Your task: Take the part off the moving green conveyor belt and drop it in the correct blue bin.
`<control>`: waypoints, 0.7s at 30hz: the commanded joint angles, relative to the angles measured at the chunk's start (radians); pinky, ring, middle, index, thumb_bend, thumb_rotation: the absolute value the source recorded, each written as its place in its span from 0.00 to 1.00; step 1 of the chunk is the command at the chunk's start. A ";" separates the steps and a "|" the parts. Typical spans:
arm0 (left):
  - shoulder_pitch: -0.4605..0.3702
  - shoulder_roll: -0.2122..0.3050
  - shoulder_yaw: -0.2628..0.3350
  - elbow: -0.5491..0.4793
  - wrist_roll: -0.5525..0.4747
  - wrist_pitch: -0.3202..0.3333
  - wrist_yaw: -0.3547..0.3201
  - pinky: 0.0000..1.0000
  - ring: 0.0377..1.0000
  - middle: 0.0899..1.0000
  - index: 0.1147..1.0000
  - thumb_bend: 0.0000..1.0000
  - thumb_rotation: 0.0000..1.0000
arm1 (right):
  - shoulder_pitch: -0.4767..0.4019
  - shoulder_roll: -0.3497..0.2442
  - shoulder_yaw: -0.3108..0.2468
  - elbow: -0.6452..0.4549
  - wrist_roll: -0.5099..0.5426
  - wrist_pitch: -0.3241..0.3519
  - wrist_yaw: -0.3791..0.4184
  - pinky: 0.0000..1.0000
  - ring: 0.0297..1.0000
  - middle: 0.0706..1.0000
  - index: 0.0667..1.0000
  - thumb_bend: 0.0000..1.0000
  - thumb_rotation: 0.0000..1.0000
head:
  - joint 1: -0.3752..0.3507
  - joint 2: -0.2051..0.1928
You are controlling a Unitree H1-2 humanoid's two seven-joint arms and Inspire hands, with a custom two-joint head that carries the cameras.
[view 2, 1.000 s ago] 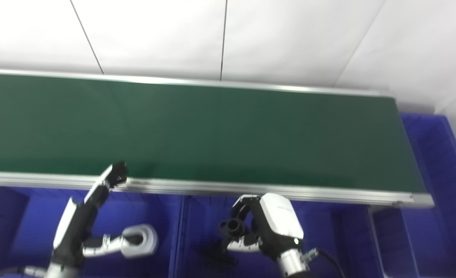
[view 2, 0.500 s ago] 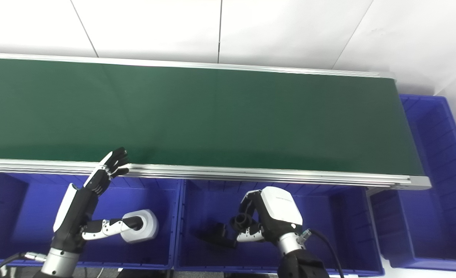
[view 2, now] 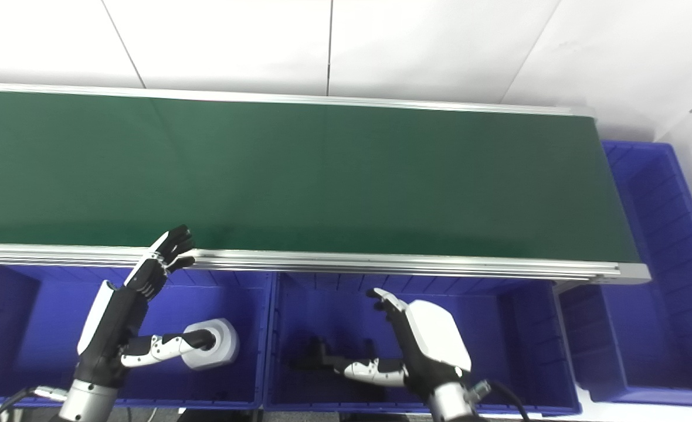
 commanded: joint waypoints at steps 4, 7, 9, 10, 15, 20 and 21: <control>0.009 0.000 0.018 -0.006 0.004 -0.017 -0.027 0.83 0.90 0.93 0.91 0.61 0.40 | 0.052 0.029 -0.003 -0.018 0.140 -0.187 -0.143 0.83 0.92 0.96 0.92 0.77 0.47 | 0.006 -0.012; 0.009 -0.003 0.016 0.006 0.019 -0.017 -0.013 0.81 0.89 0.91 0.89 0.64 0.41 | 0.069 0.046 -0.002 0.040 0.290 -0.308 -0.190 0.81 0.91 0.96 0.95 0.76 0.45 | 0.017 -0.022; 0.008 -0.005 0.014 0.012 0.015 -0.017 -0.018 0.80 0.88 0.90 0.88 0.64 0.41 | 0.069 0.056 0.008 0.087 0.359 -0.375 -0.204 0.81 0.90 0.95 0.97 0.77 0.48 | 0.023 -0.030; 0.007 -0.006 0.013 0.015 0.012 -0.017 -0.021 0.80 0.88 0.89 0.87 0.65 0.41 | 0.067 0.058 0.012 0.107 0.381 -0.402 -0.207 0.81 0.89 0.95 0.97 0.77 0.50 | 0.024 -0.031; 0.009 -0.005 0.006 0.036 0.027 -0.017 -0.008 0.79 0.87 0.89 0.87 0.67 0.44 | 0.023 0.051 0.003 0.231 0.477 -0.568 -0.225 0.77 0.88 0.95 0.99 0.79 0.57 | 0.032 -0.048; 0.015 -0.007 0.004 0.043 0.028 -0.017 -0.005 0.80 0.87 0.89 0.87 0.68 0.44 | 0.008 0.068 -0.023 0.279 0.514 -0.625 -0.235 0.81 0.90 0.95 0.99 0.82 0.61 | 0.050 -0.065; 0.017 -0.006 0.002 0.045 0.031 -0.017 0.000 0.80 0.87 0.89 0.87 0.68 0.44 | 0.007 0.073 -0.026 0.287 0.522 -0.628 -0.236 0.82 0.90 0.95 0.99 0.82 0.61 | 0.050 -0.065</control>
